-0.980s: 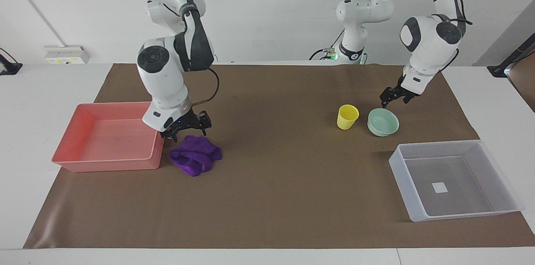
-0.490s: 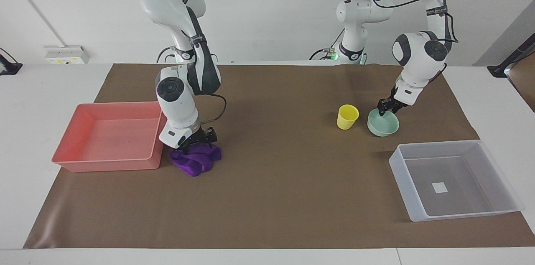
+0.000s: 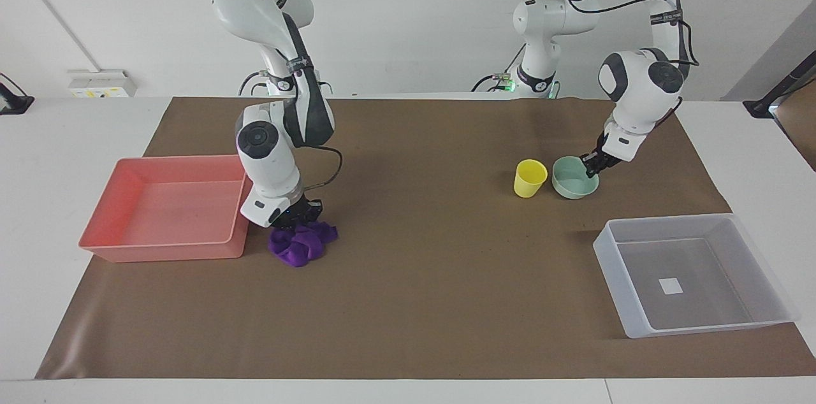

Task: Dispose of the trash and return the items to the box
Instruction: 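Grasp the green bowl with the left gripper while the right gripper grasps the cloth, then place the bowl in the clear bin while the right gripper drops the cloth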

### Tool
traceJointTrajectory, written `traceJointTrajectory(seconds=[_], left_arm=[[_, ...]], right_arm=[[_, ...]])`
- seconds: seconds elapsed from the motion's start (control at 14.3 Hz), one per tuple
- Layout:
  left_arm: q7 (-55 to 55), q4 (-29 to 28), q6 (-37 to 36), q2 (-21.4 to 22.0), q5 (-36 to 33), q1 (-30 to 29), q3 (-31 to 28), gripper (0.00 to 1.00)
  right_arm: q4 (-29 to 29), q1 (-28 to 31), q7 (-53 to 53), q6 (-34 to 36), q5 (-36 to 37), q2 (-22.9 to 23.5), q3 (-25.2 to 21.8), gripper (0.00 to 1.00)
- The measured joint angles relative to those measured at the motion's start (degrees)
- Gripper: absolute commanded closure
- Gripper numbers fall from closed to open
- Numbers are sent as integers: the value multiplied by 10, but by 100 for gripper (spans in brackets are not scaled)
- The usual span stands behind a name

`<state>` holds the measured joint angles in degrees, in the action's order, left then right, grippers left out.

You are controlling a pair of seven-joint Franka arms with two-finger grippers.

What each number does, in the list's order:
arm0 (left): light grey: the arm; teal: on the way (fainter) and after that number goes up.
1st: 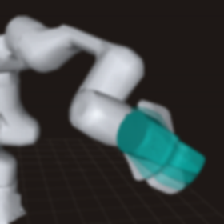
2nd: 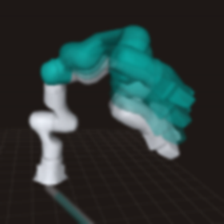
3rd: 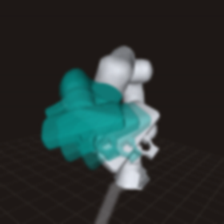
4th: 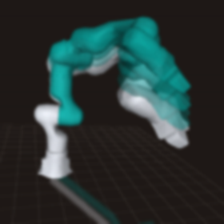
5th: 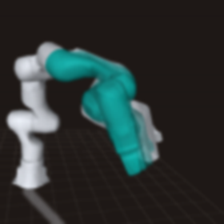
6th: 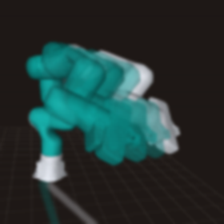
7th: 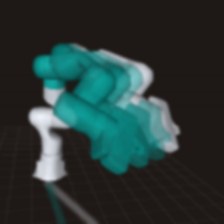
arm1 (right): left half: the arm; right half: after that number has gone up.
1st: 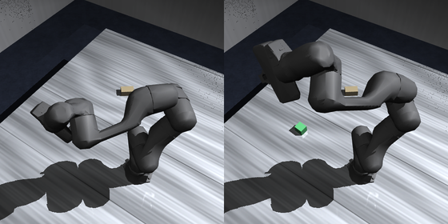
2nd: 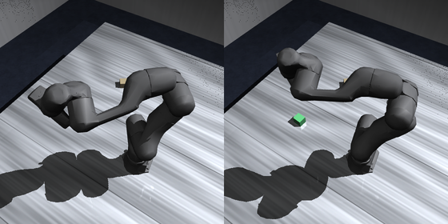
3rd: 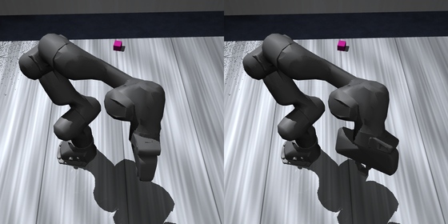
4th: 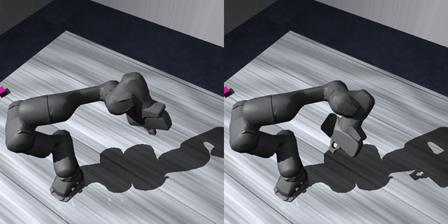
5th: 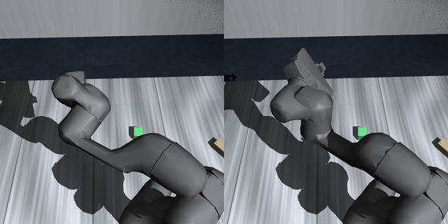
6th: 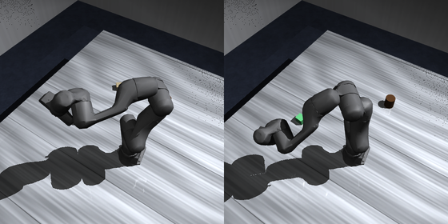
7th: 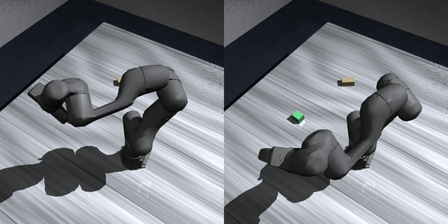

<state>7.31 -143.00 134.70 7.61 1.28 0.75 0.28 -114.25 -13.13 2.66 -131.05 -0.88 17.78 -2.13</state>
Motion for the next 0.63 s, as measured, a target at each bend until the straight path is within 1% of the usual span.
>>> traceJointTrajectory(seconds=[0.07, 0.14, 0.28, 0.35, 0.42, 0.49, 0.56, 0.63], left_arm=[[0, 16, -21, 3, 0, 0, 0, 100], [0, 50, -72, 11, 0, 0, 0, 100], [1, 161, -207, 24, 0, 0, 0, 100], [2, 224, -255, 22, 0, -1, 0, 100], [5, 271, -271, 14, 4, -4, -1, 100], [9, 304, -265, -2, 15, -12, -3, 100], [10, 326, -244, -26, 31, -26, -5, 100], [10, 347, -211, -61, 42, -40, -6, 100]], right_arm=[[7, 0, 0, 16, 0, -5, 0, 100], [19, 0, 0, 42, 0, -14, 0, 100], [42, 1, 0, 81, 0, -43, -2, 100], [50, 2, -1, 101, 0, -63, -3, 100], [57, 3, -2, 126, 0, -85, -4, 100], [66, 6, -3, 159, 0, -108, -5, 100], [78, 12, -3, 193, 1, -128, -6, 100], [89, 22, -3, 225, 2, -146, -6, 100]])
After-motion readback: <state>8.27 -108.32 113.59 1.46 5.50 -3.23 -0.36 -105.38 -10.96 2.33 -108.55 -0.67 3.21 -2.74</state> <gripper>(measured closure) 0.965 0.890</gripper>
